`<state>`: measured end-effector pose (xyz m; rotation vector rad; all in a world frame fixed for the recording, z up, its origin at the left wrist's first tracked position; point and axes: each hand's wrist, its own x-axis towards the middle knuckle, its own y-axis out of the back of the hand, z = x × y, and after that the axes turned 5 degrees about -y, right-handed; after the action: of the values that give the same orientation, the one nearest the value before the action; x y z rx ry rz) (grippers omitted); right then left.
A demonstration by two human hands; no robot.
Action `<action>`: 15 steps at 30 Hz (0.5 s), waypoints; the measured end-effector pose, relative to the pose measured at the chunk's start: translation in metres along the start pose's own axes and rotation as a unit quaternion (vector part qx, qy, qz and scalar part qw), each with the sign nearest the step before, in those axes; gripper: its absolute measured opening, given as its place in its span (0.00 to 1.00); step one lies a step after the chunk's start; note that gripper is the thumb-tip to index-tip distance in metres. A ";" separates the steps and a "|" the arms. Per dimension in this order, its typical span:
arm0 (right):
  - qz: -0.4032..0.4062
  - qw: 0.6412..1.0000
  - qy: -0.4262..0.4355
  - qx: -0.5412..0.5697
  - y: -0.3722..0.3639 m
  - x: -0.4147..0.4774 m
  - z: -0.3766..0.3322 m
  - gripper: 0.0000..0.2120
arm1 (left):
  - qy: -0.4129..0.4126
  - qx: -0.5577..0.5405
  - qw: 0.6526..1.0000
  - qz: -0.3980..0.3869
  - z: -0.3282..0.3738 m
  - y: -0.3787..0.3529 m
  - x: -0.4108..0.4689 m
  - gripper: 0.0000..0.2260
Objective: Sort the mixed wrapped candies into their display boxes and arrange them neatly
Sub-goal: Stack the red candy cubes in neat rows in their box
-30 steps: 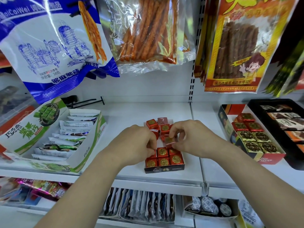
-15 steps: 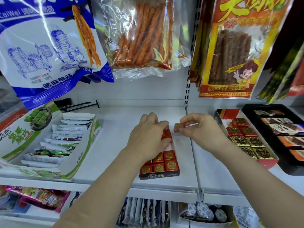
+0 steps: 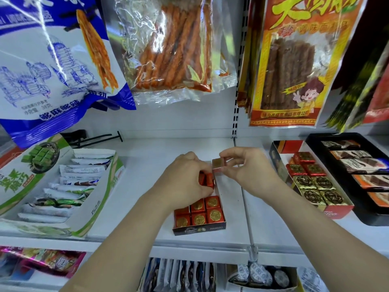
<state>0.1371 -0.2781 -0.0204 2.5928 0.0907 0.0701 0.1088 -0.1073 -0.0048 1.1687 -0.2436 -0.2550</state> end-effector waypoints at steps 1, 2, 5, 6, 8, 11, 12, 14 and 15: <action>-0.002 1.000 0.011 -0.018 -0.001 0.000 -0.001 0.13 | 0.000 -0.005 1.000 -0.004 -0.001 0.001 -0.001 0.13; -0.005 0.999 0.024 -0.040 -0.002 0.000 -0.003 0.13 | 0.001 -0.009 1.000 -0.009 -0.001 0.003 -0.002 0.14; -0.008 0.994 0.062 -0.092 -0.006 -0.002 -0.006 0.13 | 0.008 -0.012 1.000 -0.023 -0.003 0.008 -0.003 0.13; -0.010 0.992 0.072 -0.104 -0.007 -0.003 -0.007 0.12 | 0.011 -0.013 0.999 -0.028 -0.004 0.010 -0.004 0.13; -0.014 0.987 0.093 -0.134 -0.008 -0.004 -0.009 0.10 | 0.018 -0.016 0.999 -0.037 -0.004 0.014 -0.006 0.13; -0.024 0.975 0.127 -0.182 -0.011 -0.004 -0.010 0.10 | 0.026 -0.033 0.998 -0.043 -0.004 0.017 -0.008 0.12; -0.030 0.971 0.133 -0.195 -0.013 -0.004 -0.010 0.10 | 0.030 -0.044 0.998 -0.041 -0.004 0.017 -0.009 0.11; -0.043 0.962 0.140 -0.229 -0.017 -0.006 -0.011 0.10 | 0.041 -0.076 0.996 -0.031 -0.005 0.019 -0.010 0.10; -0.048 0.957 0.145 -0.248 -0.019 -0.007 -0.011 0.10 | 0.047 -0.092 0.994 -0.022 -0.006 0.020 -0.011 0.10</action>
<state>0.1284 -0.2566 -0.0210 2.0580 0.2685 0.3872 0.1020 -0.0916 0.0108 1.0013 -0.1088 -0.2558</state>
